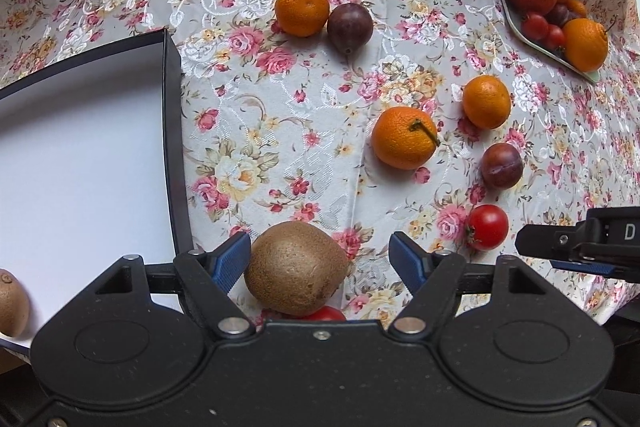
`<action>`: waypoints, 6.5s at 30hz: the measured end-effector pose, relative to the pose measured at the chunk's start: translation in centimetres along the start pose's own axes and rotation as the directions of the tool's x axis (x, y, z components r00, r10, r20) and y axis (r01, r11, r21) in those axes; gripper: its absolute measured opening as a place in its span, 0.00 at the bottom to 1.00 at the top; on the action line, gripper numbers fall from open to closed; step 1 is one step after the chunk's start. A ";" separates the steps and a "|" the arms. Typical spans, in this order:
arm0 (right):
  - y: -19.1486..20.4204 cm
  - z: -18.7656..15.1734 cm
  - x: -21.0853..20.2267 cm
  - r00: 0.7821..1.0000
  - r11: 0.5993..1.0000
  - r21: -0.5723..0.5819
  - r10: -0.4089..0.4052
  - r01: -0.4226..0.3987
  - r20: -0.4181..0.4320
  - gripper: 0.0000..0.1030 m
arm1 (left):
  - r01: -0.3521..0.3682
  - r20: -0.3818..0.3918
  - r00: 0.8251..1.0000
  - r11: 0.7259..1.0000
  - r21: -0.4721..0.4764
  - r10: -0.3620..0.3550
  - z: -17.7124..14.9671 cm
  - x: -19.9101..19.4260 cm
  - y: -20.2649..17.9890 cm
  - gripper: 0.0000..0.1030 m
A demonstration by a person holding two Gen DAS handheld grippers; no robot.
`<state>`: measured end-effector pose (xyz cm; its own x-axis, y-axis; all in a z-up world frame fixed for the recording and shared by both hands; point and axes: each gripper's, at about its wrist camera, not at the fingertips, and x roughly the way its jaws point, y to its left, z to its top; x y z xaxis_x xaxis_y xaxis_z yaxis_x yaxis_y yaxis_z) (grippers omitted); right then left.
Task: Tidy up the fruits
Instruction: 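Close right gripper on the red tomato while left tool holds the kiwi, then carry both fruits over the box and open right gripper releasing the tomato, then lower the held kiwi into the white box and open left gripper, then withdraw both open tools from the box toward the fruits on the cloth, then close left gripper on a red tomato lying on the cloth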
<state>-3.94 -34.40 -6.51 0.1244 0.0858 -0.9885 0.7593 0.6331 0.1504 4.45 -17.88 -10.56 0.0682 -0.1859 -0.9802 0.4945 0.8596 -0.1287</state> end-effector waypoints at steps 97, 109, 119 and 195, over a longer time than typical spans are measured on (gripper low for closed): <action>26.8 -12.6 4.5 0.988 0.853 -0.506 0.156 -0.129 0.011 0.23 | -0.170 0.147 0.937 0.782 -0.599 0.316 -3.3 -10.2 26.0 0.60; 26.5 -12.5 4.1 0.987 0.857 -0.499 0.158 -0.129 0.016 0.23 | -0.163 0.125 0.948 0.785 -0.597 0.293 -3.1 -9.8 25.8 0.60; 24.8 -11.7 3.2 0.989 0.869 -0.482 0.143 -0.109 0.035 0.24 | -0.157 0.123 0.952 0.795 -0.586 0.279 -2.4 -9.7 24.7 0.60; 1.4 2.6 -1.2 0.998 0.994 -0.082 0.066 -0.066 -0.002 0.28 | -0.051 0.013 0.999 0.998 -0.027 0.051 3.1 -0.9 0.3 0.60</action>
<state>-1.38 -35.57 -5.05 0.1727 0.1289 -0.9765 0.6946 0.6870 0.2135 7.20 -18.93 -9.20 0.1045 -0.1481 -0.9834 0.4664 0.8807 -0.0830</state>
